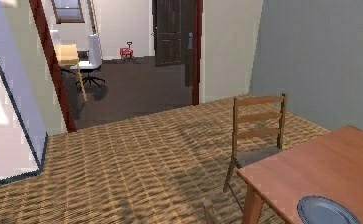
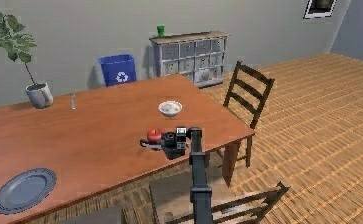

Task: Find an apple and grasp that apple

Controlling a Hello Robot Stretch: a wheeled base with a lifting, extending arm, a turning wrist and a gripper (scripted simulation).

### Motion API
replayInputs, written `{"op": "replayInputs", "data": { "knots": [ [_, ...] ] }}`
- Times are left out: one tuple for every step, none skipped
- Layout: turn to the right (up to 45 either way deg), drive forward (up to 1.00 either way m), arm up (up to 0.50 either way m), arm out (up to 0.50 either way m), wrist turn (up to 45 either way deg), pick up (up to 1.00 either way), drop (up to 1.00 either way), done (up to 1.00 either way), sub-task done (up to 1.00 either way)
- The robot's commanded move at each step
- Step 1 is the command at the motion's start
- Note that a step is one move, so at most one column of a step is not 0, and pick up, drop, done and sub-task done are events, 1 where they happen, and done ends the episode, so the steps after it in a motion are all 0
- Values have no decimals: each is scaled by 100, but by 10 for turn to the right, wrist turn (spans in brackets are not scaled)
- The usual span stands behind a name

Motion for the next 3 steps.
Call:
{"op": "replayInputs", "data": {
  "knots": [
    [0, 0, 0, 0, 0, 100, 0, 0, 0],
    [0, 0, 10, 0, 0, 0, 0, 0, 0],
    [0, 0, 0, 0, 0, 0, 0, 100, 0]
  ]
}}
